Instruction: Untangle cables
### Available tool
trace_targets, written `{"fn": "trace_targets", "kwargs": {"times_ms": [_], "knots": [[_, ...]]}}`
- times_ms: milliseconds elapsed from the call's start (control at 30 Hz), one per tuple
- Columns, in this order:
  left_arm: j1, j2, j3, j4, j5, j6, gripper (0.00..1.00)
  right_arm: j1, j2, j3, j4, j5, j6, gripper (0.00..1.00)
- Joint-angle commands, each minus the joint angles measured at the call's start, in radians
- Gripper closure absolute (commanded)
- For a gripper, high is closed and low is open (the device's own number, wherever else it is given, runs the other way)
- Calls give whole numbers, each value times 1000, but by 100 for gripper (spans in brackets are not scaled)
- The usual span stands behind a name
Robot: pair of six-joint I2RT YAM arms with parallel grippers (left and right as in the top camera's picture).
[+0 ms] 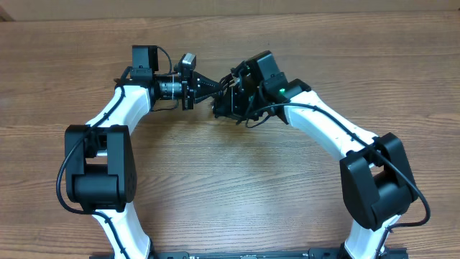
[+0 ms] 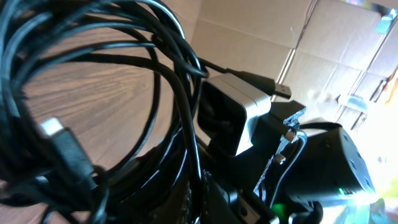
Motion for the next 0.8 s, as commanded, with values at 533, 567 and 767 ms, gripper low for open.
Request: {"fn": "trace_targets", "kwargs": {"times_ms": [533, 567, 767], "knots": [[-6, -36, 21, -386, -481, 322, 96, -129, -1, -6, 4, -715, -437, 96], [-6, -36, 21, -400, -478, 332, 96, -131, -1, -6, -11, -662, -437, 96], [-6, -36, 21, -419, -464, 262, 96, -124, -1, -6, -161, -354, -425, 71]]}}
